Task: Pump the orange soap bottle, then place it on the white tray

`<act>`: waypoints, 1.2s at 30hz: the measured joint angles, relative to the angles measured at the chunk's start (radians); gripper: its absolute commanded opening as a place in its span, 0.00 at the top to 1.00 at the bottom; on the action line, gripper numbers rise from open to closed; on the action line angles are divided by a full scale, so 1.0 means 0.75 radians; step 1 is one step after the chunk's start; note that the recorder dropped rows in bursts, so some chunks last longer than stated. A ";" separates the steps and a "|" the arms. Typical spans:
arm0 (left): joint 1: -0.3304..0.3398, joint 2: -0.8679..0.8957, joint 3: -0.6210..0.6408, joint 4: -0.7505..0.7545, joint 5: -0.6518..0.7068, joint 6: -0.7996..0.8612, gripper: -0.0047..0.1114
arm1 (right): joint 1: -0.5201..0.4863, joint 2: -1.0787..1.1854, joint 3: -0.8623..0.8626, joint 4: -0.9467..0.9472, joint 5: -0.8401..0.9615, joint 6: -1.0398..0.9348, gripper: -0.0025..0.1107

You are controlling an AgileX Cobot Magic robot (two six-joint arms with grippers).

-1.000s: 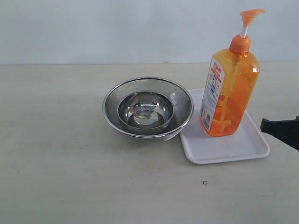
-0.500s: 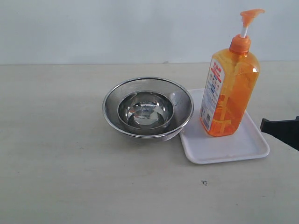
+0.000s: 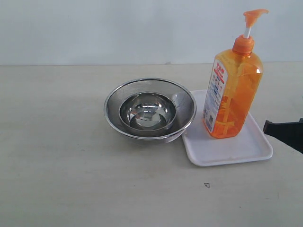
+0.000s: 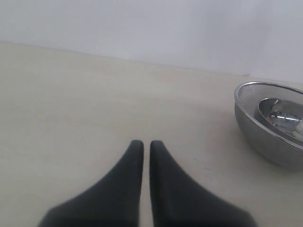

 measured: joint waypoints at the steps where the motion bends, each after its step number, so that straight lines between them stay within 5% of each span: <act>1: 0.000 0.000 0.000 0.000 0.000 0.000 0.92 | 0.000 0.000 0.000 0.000 0.000 0.000 0.98; 16: 0.000 0.000 0.000 0.000 0.000 0.000 0.92 | 0.000 -0.126 0.002 0.035 0.163 -0.027 0.98; 26: 0.000 0.000 0.000 0.000 0.000 0.000 0.92 | 0.000 -0.784 0.019 0.039 0.573 -0.385 0.98; 36: 0.000 0.000 0.000 0.000 0.000 0.000 0.92 | -0.115 -1.474 0.262 0.043 0.657 -0.443 0.98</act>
